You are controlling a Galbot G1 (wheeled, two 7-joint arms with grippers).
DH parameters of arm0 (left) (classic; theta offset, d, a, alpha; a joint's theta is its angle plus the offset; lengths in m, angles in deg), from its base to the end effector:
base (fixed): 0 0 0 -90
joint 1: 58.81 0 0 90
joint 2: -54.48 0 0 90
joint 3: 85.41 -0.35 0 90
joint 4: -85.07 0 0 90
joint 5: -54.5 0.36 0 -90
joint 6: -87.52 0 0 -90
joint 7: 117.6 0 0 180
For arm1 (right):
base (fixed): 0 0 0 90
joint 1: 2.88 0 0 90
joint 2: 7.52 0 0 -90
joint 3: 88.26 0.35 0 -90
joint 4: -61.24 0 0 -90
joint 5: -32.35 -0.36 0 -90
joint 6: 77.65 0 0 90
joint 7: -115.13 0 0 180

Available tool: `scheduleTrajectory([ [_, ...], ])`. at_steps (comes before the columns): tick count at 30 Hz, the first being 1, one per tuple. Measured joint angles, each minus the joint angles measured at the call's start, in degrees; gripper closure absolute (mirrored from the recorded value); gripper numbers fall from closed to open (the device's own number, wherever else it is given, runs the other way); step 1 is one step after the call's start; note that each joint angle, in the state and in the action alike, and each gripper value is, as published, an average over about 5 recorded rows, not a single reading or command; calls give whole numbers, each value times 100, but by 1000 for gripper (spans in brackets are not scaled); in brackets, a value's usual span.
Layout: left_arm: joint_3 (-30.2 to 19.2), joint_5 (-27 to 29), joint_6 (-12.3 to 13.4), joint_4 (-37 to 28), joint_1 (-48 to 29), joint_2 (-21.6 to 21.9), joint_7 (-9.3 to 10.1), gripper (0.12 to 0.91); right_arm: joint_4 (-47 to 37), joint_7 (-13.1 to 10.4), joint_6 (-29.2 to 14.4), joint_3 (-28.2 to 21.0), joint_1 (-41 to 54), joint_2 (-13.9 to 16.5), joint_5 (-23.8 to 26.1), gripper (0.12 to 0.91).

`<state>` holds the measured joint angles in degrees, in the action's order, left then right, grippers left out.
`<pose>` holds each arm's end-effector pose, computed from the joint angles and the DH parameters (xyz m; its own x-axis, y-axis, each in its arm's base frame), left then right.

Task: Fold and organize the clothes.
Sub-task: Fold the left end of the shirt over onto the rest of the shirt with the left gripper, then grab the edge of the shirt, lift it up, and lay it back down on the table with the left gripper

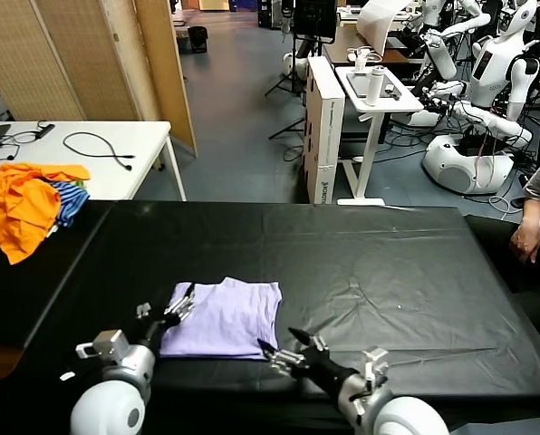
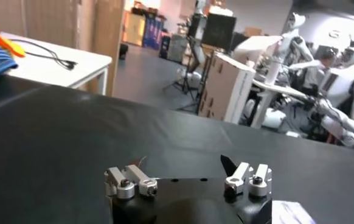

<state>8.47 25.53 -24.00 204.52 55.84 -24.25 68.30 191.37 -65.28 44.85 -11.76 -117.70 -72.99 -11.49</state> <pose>0.2152 0.0546 -0.2809 -0.9536 0.0455 0.2977 -0.0361 0.9641 -0.2632 0.1867 0.0095 -0.2340 -0.7089 -0.6164 0.3429 -0.4436 0.7675 0.4627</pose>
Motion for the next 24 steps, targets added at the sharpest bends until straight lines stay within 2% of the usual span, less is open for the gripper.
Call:
scheduleTrajectory([
  [5,216,-288,234,-164,119,-168,-120,123,181,-69,-23,350,-96,-21,-105,119],
  [13,402,-741,648,-377,292,-339,-303,123,220,-118,-23,561,-95,-58,-119,118],
  [24,394,-698,723,-492,380,-442,-371,125,215,-132,-9,604,-53,-55,-133,118],
])
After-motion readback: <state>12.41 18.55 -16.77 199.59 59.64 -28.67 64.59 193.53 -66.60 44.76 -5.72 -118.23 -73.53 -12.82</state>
